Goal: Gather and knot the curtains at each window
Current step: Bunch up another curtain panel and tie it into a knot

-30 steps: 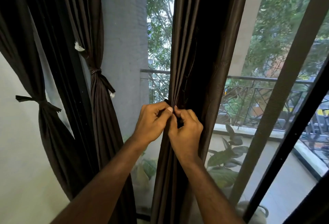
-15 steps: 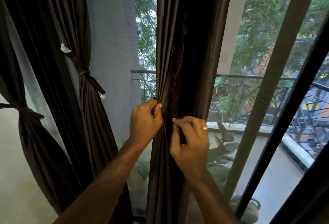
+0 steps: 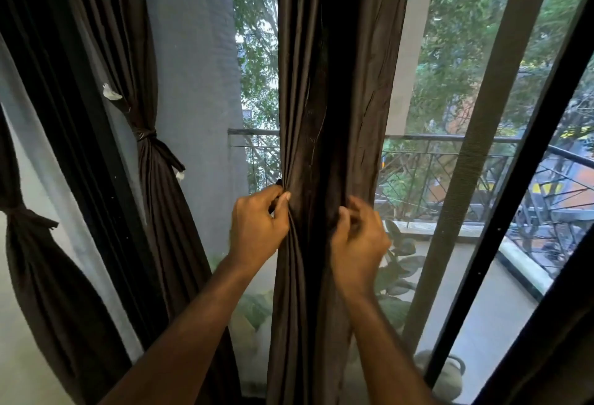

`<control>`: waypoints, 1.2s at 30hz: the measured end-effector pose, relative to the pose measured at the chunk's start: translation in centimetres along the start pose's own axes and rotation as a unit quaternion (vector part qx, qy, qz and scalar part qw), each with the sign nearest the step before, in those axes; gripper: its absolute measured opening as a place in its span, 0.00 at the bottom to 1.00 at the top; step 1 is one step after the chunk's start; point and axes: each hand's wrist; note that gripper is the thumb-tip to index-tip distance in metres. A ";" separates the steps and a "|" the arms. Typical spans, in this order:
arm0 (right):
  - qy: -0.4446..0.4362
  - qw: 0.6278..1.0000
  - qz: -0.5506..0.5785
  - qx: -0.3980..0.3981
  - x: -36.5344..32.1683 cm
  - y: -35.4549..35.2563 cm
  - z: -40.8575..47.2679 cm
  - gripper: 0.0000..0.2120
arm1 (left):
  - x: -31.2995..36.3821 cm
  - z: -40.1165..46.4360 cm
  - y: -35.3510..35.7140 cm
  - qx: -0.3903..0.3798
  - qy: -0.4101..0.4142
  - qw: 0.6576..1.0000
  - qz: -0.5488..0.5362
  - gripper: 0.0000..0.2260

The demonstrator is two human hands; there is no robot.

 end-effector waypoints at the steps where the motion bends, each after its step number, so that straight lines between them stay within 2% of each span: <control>1: 0.016 1.000 0.002 0.012 0.1 0.1 0.1 0.10 | -0.1 0.1 -0.3 0.007 -0.002 1.000 0.002 0.15; 4: -0.093 0.992 0.017 -0.081 -1.2 0.8 -1.3 0.08 | 0.2 0.1 -0.7 0.016 0.004 1.000 0.007 0.13; 8: -0.037 0.997 0.030 -0.053 -2.2 1.7 -1.3 0.05 | 0.4 -0.1 -0.6 0.002 0.004 1.000 0.000 0.14; 10: -0.087 0.992 0.035 -0.088 -3.1 2.3 -1.6 0.04 | 0.3 -0.2 -0.5 -0.005 0.000 1.000 -0.003 0.15; 12: -0.101 0.987 0.043 -0.114 -3.9 2.9 -2.0 0.04 | 0.3 -0.2 -0.5 -0.012 -0.002 1.000 -0.006 0.15; 23: -0.070 0.993 0.049 -0.084 -4.4 3.3 -2.0 0.10 | 0.5 -0.6 -0.8 -0.014 0.011 1.000 0.009 0.16; 27: -0.087 0.987 0.057 -0.121 -4.6 3.1 -2.2 0.04 | 1.0 -0.3 -1.4 -0.018 -0.012 1.000 -0.009 0.15; 29: -0.097 0.983 0.053 -0.145 -4.5 3.1 -2.3 0.10 | 1.2 0.0 -1.7 -0.030 -0.022 0.999 -0.019 0.15; 33: -0.105 0.987 0.022 -0.120 -4.3 3.1 -2.9 0.08 | 1.4 0.3 -2.1 -0.073 -0.033 0.996 -0.027 0.14; 36: -0.097 0.990 0.020 -0.104 -4.5 3.3 -2.9 0.06 | 1.5 0.4 -2.2 -0.071 -0.023 0.997 0.014 0.14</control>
Point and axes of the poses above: each hand's wrist, its own z-axis towards the middle knuckle, its own y-axis out of the palm, x = y × z, and after that the axes turned 12 degrees about -y, right-handed
